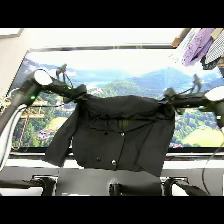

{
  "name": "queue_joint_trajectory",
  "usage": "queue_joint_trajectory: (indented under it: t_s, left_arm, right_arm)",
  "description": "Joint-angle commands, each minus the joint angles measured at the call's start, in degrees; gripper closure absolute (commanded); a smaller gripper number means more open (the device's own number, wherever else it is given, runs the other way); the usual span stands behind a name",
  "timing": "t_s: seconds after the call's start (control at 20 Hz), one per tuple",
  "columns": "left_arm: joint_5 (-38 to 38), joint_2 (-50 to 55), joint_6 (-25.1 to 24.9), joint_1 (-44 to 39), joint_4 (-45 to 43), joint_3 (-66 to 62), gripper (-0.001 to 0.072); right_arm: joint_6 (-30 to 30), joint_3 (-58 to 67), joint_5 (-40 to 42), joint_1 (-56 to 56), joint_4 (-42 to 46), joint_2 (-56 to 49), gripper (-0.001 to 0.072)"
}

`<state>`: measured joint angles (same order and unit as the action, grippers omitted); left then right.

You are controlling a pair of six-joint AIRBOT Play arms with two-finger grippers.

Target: Fold the clothes and pants, and hang the long-sleeved shirts on hangers.

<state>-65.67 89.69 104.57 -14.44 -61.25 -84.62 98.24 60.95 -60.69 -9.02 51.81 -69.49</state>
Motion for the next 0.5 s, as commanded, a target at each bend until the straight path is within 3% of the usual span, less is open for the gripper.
queue_joint_trajectory:
  t_s: [0.0,0.25,0.45]
  left_arm:
    - [5.3,8.0,-1.5,1.2,2.5,-0.3,0.0679]
    - [12.6,12.8,-3.7,1.9,8.5,-2.8,0.0678]
    - [24.9,13.1,-3.2,2.0,13.0,-2.9,0.0678]
  right_arm:
    - [0.8,-4.6,17.5,2.5,-1.8,-6.3,0.0666]
    - [0.7,-4.6,27.9,2.5,-11.7,-12.0,0.0666]
    - [-1.9,-4.0,36.3,2.6,-22.0,-12.7,0.0666]
